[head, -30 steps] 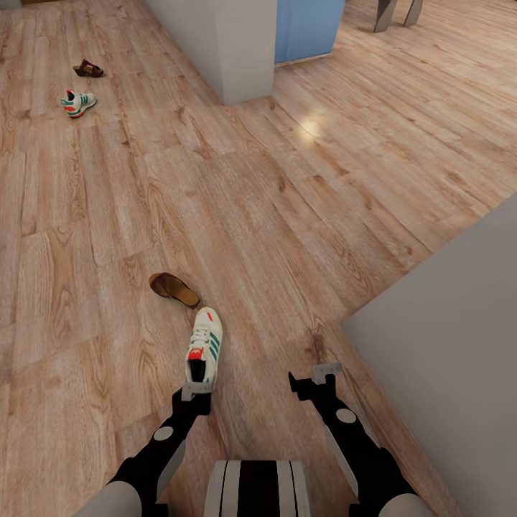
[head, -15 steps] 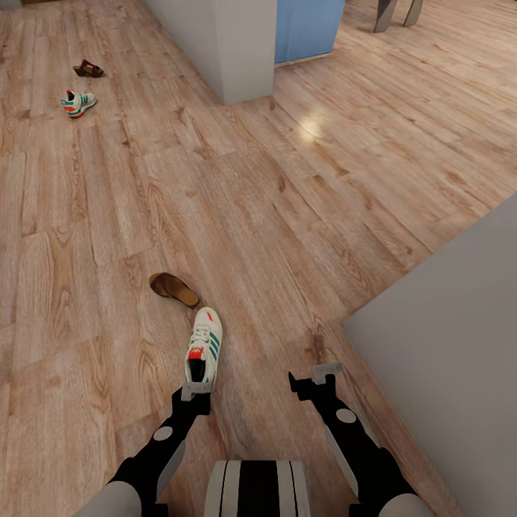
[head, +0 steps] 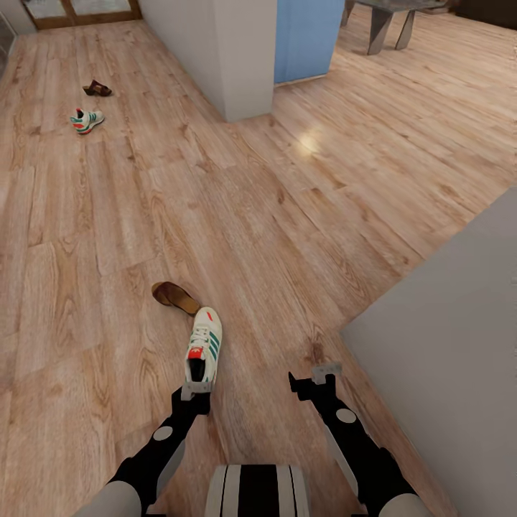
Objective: Pick up the two gym shoes and the two sandals from the corridor floor and place them onto the hallstand (shoe rack) in the corridor, making sure they are on the rack and not on the floor. Arrange them so the two gym shoes are next to each other and the two sandals are next to each other.
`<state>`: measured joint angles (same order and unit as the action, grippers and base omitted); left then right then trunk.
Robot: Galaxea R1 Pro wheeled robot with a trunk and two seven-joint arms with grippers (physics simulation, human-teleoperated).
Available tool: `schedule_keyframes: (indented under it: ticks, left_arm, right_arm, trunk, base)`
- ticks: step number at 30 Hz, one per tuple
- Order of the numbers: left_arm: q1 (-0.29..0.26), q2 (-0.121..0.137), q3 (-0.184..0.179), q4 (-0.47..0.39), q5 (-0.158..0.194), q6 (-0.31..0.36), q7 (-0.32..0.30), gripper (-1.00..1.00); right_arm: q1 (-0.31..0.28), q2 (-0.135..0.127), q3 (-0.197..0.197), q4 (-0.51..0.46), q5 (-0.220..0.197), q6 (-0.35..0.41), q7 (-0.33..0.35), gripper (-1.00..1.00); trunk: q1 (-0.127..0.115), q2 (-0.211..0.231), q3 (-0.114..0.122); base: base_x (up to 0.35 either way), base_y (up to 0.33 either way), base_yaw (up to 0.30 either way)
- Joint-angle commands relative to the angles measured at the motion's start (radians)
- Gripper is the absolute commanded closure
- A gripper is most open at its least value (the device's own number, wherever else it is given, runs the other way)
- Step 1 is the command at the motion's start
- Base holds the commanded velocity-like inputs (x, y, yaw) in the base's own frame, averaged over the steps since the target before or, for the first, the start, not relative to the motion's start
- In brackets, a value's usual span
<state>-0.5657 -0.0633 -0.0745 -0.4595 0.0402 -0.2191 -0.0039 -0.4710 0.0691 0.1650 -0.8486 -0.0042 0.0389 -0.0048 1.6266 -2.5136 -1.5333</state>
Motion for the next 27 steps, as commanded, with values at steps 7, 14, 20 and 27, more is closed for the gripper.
schedule_keyframes:
  ticks: [7,14,20,27]
  left_arm:
    - [-0.001,0.001,-0.001,-0.044,0.004,0.0,0.001,1.0]
    - [-0.003,0.004,0.006,-0.173,0.009,0.007,0.002,1.0]
    - [-0.003,0.001,0.009,-0.268,0.009,0.104,0.005,1.0]
    - [-0.001,0.047,0.05,-0.429,0.037,0.399,0.003,1.0]
  right_arm:
    - [0.0,0.001,0.002,0.0,0.0,0.0,0.0,-1.0]
    - [0.0,-0.001,-0.002,-0.003,0.0,0.003,-0.001,-1.0]
    - [0.0,0.001,-0.002,0.0,-0.001,0.006,-0.006,-1.0]
    - [0.0,0.003,0.001,0.005,-0.003,0.0,-0.004,-1.0]
  trunk:
    - [-0.003,0.001,0.027]
    - [-0.006,0.003,0.054]
    - [-0.009,0.005,0.077]
    - [-0.012,0.006,0.104]
  base:
    - [0.0,0.0,0.0]
    - [0.0,0.0,0.0]
    - [0.0,0.0,0.0]
    - [0.0,0.0,0.0]
